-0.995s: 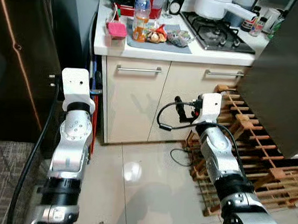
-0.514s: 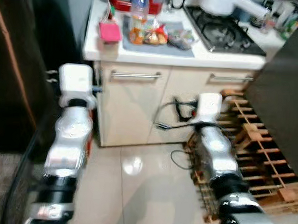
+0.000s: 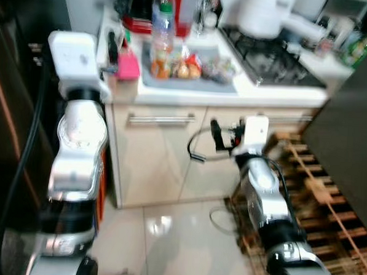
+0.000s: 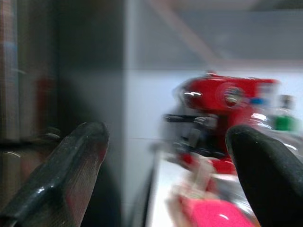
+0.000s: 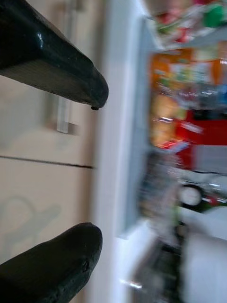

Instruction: Restocking fridge

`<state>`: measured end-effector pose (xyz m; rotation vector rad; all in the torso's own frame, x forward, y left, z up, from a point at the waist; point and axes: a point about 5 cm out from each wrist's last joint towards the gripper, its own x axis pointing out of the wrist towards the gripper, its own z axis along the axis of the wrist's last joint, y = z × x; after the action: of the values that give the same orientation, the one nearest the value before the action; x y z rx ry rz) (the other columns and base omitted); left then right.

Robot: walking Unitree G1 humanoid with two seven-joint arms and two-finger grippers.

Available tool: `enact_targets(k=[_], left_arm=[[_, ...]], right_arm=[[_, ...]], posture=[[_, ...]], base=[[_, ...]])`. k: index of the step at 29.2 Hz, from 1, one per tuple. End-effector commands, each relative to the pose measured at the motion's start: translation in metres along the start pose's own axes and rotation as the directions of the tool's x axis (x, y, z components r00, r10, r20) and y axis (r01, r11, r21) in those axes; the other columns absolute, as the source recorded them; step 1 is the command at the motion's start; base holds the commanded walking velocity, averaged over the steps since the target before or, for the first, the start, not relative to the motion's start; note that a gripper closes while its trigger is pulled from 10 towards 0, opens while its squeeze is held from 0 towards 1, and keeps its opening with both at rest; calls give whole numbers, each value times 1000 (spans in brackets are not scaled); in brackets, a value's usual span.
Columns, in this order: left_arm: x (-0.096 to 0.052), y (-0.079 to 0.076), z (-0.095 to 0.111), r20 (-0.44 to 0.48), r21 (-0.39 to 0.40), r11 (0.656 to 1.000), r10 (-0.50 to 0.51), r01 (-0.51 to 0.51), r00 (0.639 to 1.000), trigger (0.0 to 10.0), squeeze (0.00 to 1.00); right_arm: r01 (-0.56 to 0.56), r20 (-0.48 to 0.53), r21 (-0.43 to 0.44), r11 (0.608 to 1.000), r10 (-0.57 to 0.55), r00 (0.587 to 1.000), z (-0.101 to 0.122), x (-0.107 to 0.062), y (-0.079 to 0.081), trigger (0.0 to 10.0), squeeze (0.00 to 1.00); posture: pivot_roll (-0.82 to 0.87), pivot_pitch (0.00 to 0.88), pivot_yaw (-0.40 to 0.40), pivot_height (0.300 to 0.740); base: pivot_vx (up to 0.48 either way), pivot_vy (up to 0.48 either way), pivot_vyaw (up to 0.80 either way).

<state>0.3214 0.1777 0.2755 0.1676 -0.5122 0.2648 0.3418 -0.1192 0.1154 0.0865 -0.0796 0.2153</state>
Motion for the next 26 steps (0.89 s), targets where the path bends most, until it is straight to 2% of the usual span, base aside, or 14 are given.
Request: enact_targets(k=[1, 3, 9, 11, 13, 16, 23, 26], left_arm=[[8, -13, 25, 80, -33, 998, -52, 55, 995, 10000, 0], [15, -15, 31, 77, -53, 996, -64, 68, 995, 10000, 0], [19, -19, 31, 33, -88, 990, -106, 109, 994, 10000, 0], [16, -26, 24, -56, -62, 988, -145, 142, 988, 10000, 0], [15, -27, 20, -82, -35, 989, -149, 147, 985, 10000, 0], [11, -23, -7, -230, -10, 995, -95, 95, 969, 10000, 0], [22, -32, -7, -214, -29, 987, -158, 155, 964, 10000, 0], [23, -43, -13, -244, -52, 979, -205, 199, 948, 10000, 0]], right_arm=[[62, 29, -10, 998, -62, 998, 8, -2, -18, 10000, 0], [66, 33, -10, 998, -65, 997, 8, -3, -18, 10000, 0], [81, 35, -9, 997, -81, 996, 8, -5, -18, 10000, 0], [90, 28, -8, 996, -90, 996, 5, -10, -18, 10000, 0], [89, 25, -8, 996, -89, 996, 5, -11, -18, 10000, 0], [82, 14, -10, 997, -81, 997, 2, -12, -15, 10000, 0], [81, 19, -17, 997, -80, 997, 6, -8, -16, 10000, 0], [80, 24, -23, 997, -80, 997, 9, -6, -17, 10000, 0]], posture=[[78, 0, -68, 740], [76, 0, -66, 740], [67, 0, -63, 740], [66, 0, -62, 740], [67, 0, -62, 740], [69, 0, -61, 740], [71, 0, -64, 740], [66, 0, -62, 740]], base=[[251, 0, 0], [0, 0, 0], [0, 0, 0], [0, 0, 0], [0, 0, 0], [0, 0, 0], [0, 0, 0], [0, 0, 0]])
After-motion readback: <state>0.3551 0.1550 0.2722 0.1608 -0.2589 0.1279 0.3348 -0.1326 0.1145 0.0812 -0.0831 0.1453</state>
